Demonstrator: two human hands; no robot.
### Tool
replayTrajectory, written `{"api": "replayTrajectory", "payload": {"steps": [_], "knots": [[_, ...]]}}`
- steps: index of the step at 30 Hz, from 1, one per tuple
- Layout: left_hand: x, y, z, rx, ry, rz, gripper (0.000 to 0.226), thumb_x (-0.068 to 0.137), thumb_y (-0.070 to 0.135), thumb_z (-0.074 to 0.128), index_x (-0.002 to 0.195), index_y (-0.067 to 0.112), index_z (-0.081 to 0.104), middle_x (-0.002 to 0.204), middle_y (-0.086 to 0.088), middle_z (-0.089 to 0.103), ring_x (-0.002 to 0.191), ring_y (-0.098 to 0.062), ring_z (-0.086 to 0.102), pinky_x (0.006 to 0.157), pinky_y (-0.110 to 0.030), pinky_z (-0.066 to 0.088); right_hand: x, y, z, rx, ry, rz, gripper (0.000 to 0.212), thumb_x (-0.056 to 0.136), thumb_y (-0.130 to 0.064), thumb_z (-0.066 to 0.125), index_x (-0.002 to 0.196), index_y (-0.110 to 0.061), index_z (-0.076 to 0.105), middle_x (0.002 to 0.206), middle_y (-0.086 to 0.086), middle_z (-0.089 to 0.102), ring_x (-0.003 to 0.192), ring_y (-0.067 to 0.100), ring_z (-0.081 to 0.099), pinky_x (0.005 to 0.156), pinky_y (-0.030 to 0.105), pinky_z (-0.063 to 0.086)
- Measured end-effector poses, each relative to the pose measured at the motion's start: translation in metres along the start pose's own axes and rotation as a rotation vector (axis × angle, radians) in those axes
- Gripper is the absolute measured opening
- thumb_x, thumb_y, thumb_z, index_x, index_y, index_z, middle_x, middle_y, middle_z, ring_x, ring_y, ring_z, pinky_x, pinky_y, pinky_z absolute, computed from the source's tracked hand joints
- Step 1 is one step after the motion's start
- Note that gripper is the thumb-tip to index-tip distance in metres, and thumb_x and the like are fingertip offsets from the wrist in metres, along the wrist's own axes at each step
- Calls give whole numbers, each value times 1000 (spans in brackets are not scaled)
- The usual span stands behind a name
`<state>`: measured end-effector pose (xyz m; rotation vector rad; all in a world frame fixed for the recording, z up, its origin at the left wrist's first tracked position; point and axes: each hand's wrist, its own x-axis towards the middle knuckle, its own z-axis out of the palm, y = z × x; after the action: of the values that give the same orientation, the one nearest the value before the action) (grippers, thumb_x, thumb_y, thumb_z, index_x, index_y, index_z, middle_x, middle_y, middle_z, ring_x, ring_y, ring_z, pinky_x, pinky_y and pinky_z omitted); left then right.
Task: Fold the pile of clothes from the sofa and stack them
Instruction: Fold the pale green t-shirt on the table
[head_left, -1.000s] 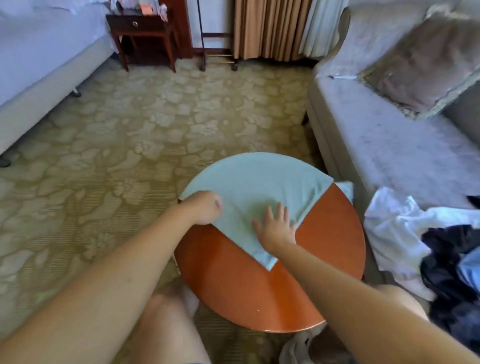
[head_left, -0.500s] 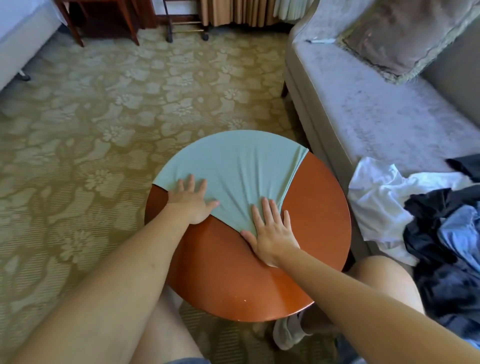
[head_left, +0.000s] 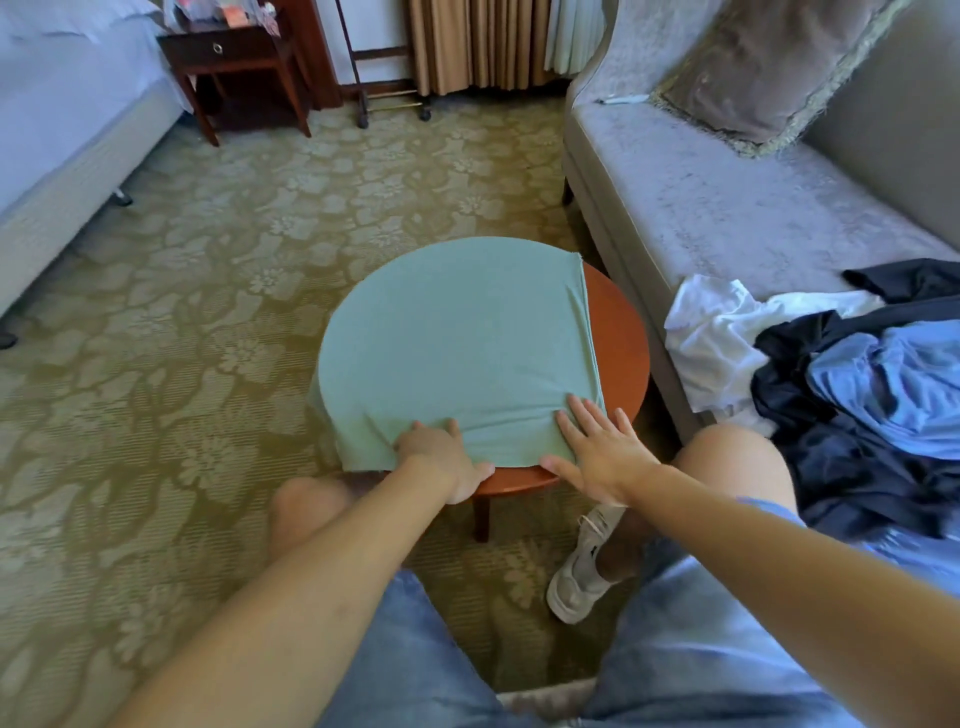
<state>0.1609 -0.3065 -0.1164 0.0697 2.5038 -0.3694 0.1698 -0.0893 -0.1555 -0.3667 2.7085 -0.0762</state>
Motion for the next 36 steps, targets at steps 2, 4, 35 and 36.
{"api": "replayTrajectory", "payload": {"steps": [2,4,35,36], "knots": [[-22,24,18,73,60,20,90,93,70,26,154,8,2,148,-17,40,138,-39,32,106,-45,37,-23,4,3,6,-14,13,115,64,-85,-12,155,-18,5,163,7,-5,150,22,-7,119,50,-6],[-41,43,33,143,112,62,88,95,64,30,153,3,3,142,-17,47,130,-38,42,103,-45,39,-42,3,-6,-51,-29,30,105,75,-82,-3,150,-16,29,159,10,21,148,24,15,119,50,-4],[100,-28,12,-372,296,-53,76,91,72,12,153,34,-7,161,-4,-21,146,-34,-19,115,-61,-7,116,-5,-13,39,216,147,91,77,-81,-2,154,-34,3,163,-2,-9,149,23,-10,118,55,-1],[92,-21,15,-370,291,-45,76,91,72,12,153,34,-7,161,-5,-20,147,-34,-18,115,-61,-6,105,-2,-10,40,213,153,94,73,-82,-5,154,-34,3,163,-2,-8,149,24,-10,118,56,0]]}}
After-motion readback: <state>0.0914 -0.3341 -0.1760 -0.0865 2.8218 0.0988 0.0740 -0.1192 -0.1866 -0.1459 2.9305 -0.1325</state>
